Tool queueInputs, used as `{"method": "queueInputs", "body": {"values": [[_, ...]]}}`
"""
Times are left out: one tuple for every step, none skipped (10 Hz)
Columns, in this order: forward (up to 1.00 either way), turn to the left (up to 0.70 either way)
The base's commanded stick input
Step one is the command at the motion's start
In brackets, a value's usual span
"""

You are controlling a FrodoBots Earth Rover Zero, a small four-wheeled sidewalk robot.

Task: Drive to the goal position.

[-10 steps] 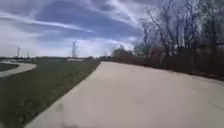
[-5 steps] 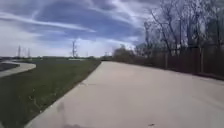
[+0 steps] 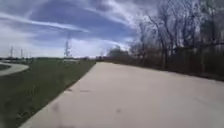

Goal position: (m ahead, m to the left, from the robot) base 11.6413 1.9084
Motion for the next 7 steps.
{"method": "queueInputs", "body": {"values": [[1.0,0.01],[1.0,0.01],[1.0,0.01],[1.0,0.01],[1.0,0.01],[1.0,0.01],[1.0,0.01]]}}
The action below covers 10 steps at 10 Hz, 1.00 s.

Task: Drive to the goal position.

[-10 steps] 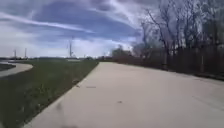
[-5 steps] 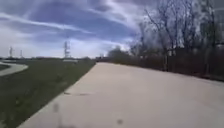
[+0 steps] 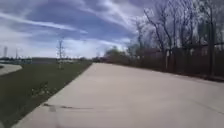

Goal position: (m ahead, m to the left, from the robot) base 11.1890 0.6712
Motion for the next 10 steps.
{"method": "queueInputs", "body": {"values": [[1.0,0.01],[1.0,0.01],[1.0,0.01],[1.0,0.01],[1.0,0.01],[1.0,0.11],[1.0,0.28],[1.0,0.15],[1.0,0.01],[1.0,0.01]]}}
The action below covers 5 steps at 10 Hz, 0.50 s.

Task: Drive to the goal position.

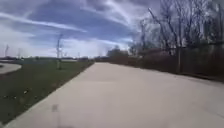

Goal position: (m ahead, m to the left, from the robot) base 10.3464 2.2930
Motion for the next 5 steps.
{"method": "queueInputs", "body": {"values": [[1.0,0.01],[1.0,0.01],[1.0,0.01],[1.0,0.01],[1.0,0.01]]}}
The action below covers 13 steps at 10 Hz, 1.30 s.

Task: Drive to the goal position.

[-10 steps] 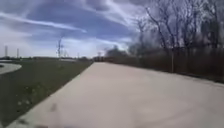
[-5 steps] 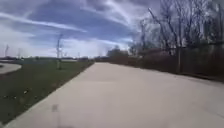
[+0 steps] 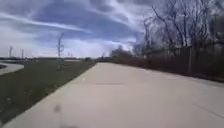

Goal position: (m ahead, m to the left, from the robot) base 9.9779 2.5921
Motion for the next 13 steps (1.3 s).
{"method": "queueInputs", "body": {"values": [[1.0,0.01],[1.0,0.01],[1.0,0.01],[1.0,0.01],[1.0,0.01],[1.0,0.01],[1.0,0.01],[1.0,0.01],[1.0,0.01],[1.0,0.01],[1.0,0.01],[1.0,0.01],[1.0,0.01]]}}
